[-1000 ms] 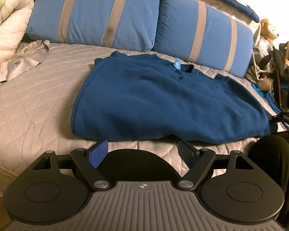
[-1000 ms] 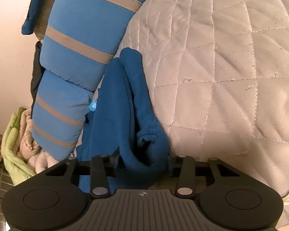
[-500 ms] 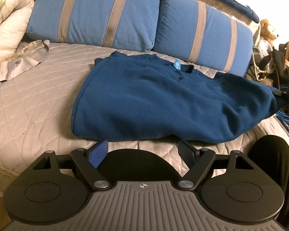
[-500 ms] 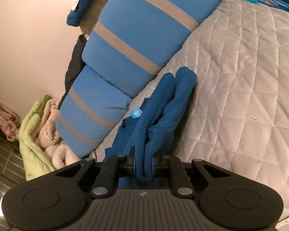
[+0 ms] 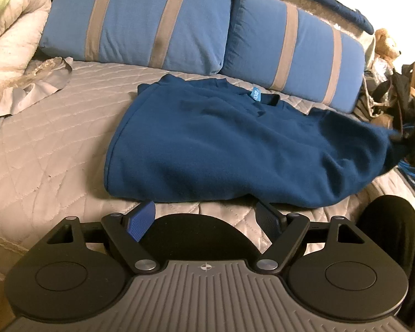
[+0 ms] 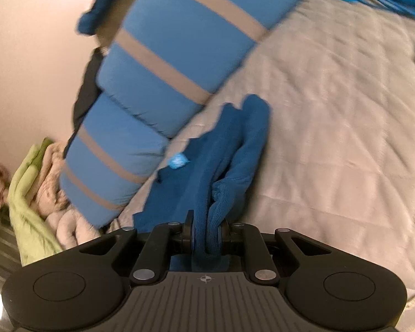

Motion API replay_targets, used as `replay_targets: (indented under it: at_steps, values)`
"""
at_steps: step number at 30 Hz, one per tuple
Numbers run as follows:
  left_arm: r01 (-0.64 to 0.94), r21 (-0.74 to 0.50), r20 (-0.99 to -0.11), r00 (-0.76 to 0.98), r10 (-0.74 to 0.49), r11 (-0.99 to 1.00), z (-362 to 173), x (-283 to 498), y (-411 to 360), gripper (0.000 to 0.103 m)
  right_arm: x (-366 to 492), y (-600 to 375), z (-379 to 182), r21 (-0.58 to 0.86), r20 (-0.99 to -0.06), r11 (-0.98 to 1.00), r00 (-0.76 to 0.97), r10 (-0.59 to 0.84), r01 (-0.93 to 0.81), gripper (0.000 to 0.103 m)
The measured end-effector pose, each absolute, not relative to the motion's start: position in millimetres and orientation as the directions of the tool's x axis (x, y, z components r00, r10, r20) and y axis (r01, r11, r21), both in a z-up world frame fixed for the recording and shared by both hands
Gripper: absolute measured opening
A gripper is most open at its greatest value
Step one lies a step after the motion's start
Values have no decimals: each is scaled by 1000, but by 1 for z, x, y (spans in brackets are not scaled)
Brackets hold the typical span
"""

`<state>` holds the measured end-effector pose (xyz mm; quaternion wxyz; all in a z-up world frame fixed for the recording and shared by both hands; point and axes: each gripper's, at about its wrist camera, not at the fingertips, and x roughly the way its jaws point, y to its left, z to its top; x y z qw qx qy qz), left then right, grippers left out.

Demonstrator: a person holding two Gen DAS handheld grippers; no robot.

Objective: Fold clothes

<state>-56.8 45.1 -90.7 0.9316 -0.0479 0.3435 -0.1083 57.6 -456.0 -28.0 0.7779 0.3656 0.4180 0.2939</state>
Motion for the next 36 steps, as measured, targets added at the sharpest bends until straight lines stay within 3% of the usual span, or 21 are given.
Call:
replay_targets:
  at_steps: [6,16,19,24,31,36]
  values:
    - [161,-144,-628,747,-216,976,-89,-60,43,80,58,-431,-12,718,-512,665,489,706,-207,16]
    - [211,-142,-616,746,-253,967,-88,-60,43,80,60,-449,-45,723,-569,687,496,656,-79,16]
    - [228,-153,-607,746,-273,962,-86,-61,44,80,58,-423,-22,711,-543,685,496,677,-156,16]
    - [355,-248,-540,721,-433,901,-79,-68,56,80,56,-357,20,702,-492,648,457,741,-294,16]
    - [324,-219,-546,741,-391,920,-71,-94,87,80,15,-183,65,518,-506,601,349,789,-609,16]
    - [233,-222,-582,747,-320,947,-78,-104,114,80,-49,-60,29,299,-606,499,243,758,-813,16]
